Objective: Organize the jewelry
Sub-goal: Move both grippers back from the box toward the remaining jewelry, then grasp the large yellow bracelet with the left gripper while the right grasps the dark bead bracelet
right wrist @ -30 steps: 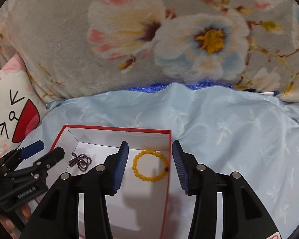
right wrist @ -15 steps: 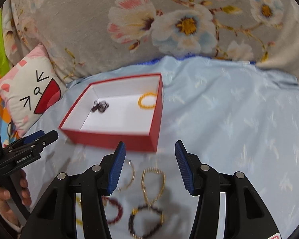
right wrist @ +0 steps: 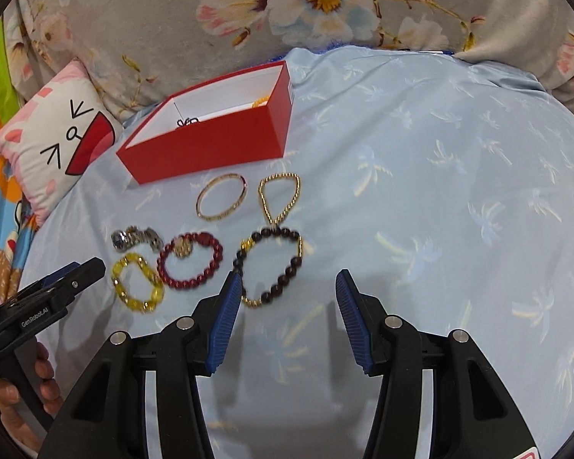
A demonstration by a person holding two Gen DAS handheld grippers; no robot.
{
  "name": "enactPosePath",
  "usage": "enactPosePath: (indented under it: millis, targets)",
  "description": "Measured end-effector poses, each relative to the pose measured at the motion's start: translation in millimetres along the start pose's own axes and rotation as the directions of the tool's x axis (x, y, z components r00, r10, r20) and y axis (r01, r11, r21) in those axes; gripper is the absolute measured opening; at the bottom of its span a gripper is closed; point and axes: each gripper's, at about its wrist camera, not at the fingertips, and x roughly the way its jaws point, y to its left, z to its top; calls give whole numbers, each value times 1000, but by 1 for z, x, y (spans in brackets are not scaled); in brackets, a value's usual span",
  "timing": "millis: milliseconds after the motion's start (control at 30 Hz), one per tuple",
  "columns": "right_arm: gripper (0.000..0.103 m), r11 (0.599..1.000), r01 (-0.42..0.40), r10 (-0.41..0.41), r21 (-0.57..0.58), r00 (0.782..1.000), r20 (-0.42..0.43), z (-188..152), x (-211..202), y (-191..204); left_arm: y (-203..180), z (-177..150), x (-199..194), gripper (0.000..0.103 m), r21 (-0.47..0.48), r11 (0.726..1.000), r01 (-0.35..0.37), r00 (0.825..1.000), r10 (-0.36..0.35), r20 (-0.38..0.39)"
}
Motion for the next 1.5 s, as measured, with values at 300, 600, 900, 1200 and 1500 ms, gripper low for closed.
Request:
enactPosePath:
  millis: [300,600,900,1200,1500]
  targets:
    - [50,1000,16,-16,-14,1000,17,-12,-2,6,-15,-6,9,72,31,999,-25,1000,26,-14]
    - [50,1000,10,-10,0,1000,17,-14,-2,2,-23,-7,20,68,54,996,-64,997,65,-31]
    - [41,1000,21,-20,-16,1000,13,-1,10,5,-16,-1,23,24,56,995,-81,996,82,-19]
    - [22,998,63,-64,-22,998,-20,6,34,5,-11,1,23,11,30,999,-46,999,46,-21]
    - [8,996,73,-74,-52,997,-20,2,32,12,-11,-2,20,10,30,999,-25,999,25,-20]
